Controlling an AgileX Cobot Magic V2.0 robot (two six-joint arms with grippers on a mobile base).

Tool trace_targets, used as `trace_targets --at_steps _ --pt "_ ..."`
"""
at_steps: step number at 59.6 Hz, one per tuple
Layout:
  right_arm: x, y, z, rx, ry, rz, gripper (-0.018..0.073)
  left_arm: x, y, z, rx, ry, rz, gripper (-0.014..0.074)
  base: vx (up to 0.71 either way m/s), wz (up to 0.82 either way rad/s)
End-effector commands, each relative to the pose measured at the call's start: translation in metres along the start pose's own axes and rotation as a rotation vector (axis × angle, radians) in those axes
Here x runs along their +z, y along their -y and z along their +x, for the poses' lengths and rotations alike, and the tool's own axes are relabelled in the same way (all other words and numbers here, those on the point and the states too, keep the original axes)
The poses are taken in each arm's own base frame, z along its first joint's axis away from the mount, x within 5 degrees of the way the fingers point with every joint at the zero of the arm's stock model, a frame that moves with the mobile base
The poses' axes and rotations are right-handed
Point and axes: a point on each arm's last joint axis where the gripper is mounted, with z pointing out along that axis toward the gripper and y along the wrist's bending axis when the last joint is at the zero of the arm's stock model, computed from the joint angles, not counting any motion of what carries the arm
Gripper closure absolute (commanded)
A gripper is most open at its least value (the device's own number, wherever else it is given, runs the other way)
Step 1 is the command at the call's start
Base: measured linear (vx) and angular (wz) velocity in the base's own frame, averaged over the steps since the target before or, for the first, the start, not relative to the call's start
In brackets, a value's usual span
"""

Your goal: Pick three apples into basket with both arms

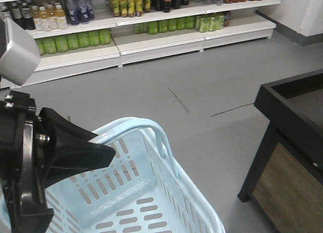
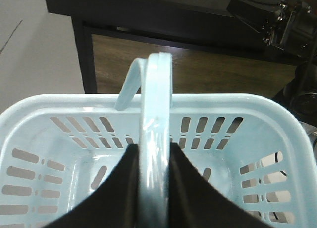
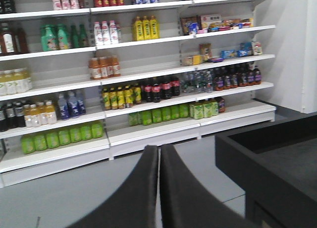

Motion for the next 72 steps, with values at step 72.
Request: trace_targets --at_steps 72 --pt "-0.0007 -0.0015 -0.0018 -0.007 0.064 -0.017 0.0564 -0.0109 0.0059 -0.0138 -0.020 0.123 0.003 0.0603 0.11 -0.62"
